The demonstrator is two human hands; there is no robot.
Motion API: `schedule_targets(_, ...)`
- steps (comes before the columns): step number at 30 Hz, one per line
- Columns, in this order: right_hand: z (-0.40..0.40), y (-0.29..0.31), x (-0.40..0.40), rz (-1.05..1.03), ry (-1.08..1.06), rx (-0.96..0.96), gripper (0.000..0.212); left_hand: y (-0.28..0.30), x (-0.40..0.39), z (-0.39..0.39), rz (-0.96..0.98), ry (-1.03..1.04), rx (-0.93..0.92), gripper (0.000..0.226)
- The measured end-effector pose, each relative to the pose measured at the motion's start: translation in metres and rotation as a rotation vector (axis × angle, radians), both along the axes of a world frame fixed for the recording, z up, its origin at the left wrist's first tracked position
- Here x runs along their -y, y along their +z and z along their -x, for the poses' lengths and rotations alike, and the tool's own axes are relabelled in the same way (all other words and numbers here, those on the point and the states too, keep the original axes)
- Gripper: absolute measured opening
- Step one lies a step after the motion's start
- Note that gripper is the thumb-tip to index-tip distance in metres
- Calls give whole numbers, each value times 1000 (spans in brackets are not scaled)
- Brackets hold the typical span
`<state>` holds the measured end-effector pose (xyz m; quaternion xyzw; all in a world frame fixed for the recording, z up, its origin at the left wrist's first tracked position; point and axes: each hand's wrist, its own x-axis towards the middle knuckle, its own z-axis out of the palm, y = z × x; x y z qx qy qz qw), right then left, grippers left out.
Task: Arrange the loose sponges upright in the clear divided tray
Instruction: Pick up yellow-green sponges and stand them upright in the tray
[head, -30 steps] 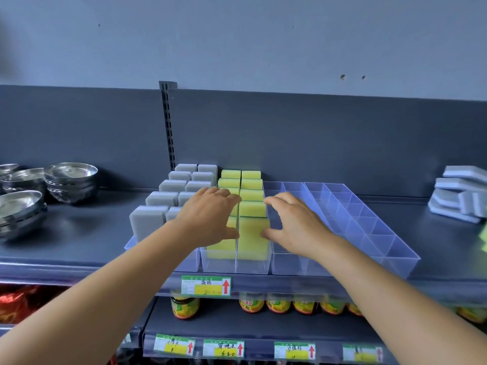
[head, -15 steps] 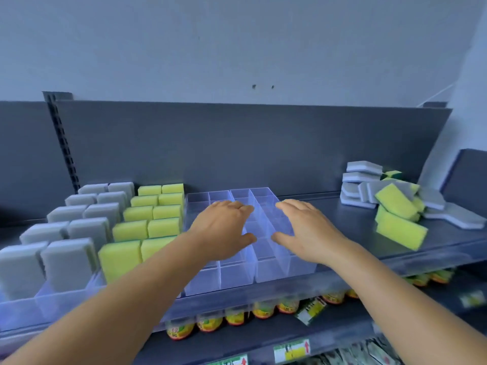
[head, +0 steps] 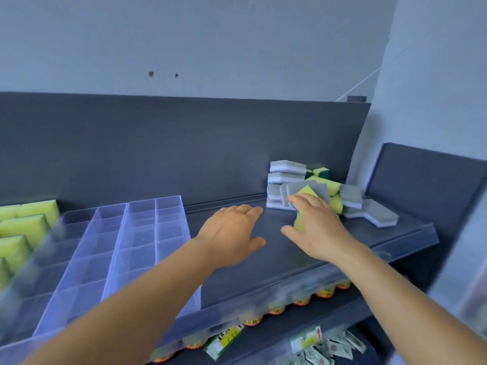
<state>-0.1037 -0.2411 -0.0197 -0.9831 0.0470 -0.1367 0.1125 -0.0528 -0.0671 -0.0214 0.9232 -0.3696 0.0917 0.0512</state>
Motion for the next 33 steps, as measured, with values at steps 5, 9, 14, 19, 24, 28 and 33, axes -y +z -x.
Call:
schedule_targets(5,-6,-12,61,-38,-126,-70,75,-8,66,-16,15,-61,-28,70)
schedule_targets(9,-13,-19,87,-100,-120,-104,81,-9,108,-35,50,-41,-78,72)
schedule_targets(14,-25,-26,93,-194,-46,-175,79,-12,139,-58,57,33,-121,69)
schedule_targets(19,-34,-33,85,-251,7,-200,73,-19,143,-79,169,140,-226,48)
schedule_targets(24,-43,-43,73,-209,50,-265,63,-28,122,-100,443,246,-377,36)
schedule_targets(28,-52,-47,65,-186,64,-219,52,-28,105,-106,446,185,-422,54)
schedule_targets(33,-59,-44,60,-176,58,-158,48,-26,90,-111,381,173,-356,27)
